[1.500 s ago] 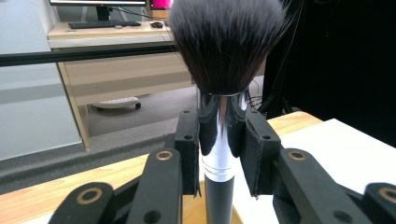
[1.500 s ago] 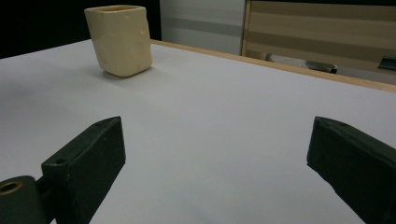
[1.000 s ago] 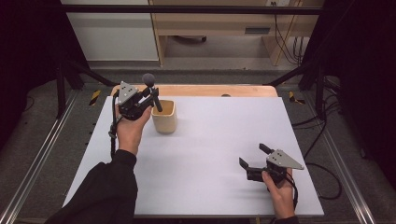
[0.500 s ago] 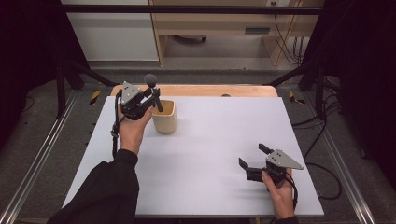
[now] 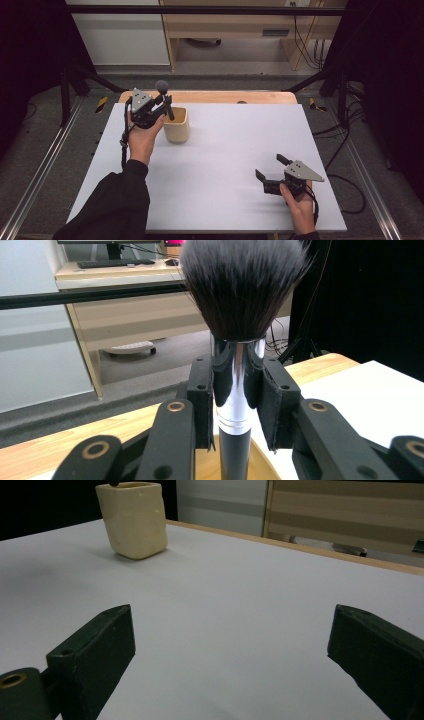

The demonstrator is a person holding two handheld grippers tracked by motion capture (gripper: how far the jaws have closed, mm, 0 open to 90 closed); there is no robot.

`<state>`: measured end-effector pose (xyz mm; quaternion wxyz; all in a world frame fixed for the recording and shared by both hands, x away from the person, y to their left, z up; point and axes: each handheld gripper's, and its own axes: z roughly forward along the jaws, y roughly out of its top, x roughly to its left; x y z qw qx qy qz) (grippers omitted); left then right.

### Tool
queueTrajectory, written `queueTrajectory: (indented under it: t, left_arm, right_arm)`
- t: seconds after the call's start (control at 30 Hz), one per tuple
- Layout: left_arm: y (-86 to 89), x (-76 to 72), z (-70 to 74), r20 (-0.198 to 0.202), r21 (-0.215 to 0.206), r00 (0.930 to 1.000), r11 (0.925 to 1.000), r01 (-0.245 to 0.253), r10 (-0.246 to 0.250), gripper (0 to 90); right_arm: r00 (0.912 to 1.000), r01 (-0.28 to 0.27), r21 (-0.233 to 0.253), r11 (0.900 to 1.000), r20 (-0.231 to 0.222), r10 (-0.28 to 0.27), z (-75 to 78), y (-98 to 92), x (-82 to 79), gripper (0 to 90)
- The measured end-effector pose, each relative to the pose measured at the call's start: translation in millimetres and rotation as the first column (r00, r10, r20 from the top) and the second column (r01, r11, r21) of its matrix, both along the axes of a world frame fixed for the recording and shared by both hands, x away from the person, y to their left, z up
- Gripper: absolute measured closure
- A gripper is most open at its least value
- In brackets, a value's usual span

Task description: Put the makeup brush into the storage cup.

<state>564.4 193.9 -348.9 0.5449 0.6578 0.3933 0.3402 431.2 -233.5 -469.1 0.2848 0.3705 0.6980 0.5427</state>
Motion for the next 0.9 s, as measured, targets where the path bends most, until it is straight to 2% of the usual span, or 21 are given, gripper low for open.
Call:
queueTrajectory:
  t: [0.9]
  left_arm:
    - [-1.3, 3.6, -13.9, -0.027, 0.039, 0.9996, 0.9992, 0.005, -0.004, 70.2]
  right_arm:
    - [1.0, -0.006, -0.002, 1.0, -0.007, 0.006, -1.1, 0.4, 0.9, 5.2]
